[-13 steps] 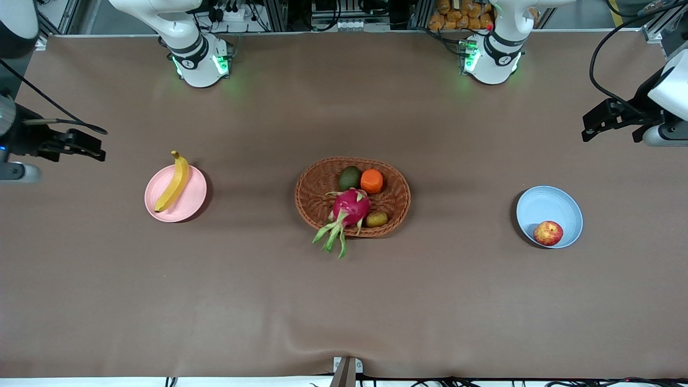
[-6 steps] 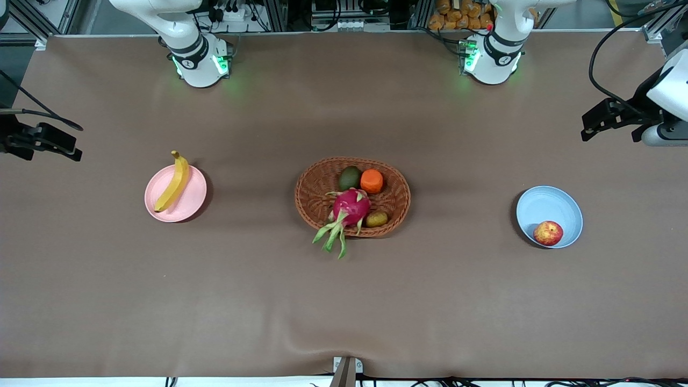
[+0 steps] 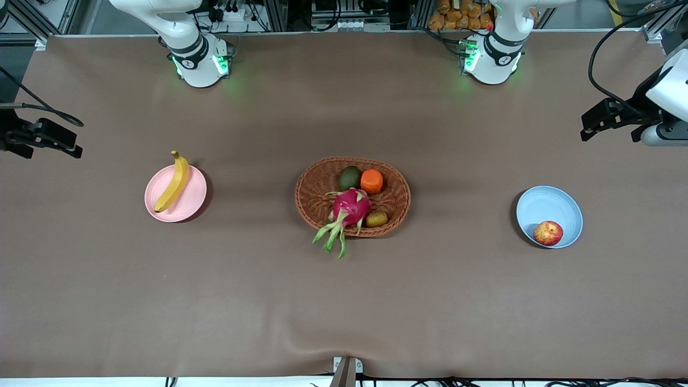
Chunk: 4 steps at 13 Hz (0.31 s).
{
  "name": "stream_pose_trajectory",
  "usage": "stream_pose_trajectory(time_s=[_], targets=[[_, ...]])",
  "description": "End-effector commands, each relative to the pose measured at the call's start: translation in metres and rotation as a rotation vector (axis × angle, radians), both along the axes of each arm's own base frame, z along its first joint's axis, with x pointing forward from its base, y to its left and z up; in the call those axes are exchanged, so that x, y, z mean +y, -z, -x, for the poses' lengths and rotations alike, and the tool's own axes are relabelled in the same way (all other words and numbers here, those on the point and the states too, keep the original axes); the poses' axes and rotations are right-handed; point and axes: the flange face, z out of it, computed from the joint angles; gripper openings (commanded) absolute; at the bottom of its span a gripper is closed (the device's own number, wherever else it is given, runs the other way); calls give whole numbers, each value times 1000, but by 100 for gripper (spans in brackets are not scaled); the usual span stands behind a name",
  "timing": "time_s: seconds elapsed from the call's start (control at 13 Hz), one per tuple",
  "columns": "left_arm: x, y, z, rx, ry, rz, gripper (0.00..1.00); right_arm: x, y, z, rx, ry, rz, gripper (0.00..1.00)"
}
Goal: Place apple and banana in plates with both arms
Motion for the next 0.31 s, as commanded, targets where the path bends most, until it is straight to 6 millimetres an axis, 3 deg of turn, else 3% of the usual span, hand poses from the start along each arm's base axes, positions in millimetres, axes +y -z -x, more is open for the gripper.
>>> stream_pose_trajectory(time_s=[0.0,0.23], targets=[[-3,-5,1,7,5,-20,100,-1,-2,18,-8,-47,-7,100],[-1,-3,-1,10,2,-20,100,-7,1,22,-10,-38,-7,100]])
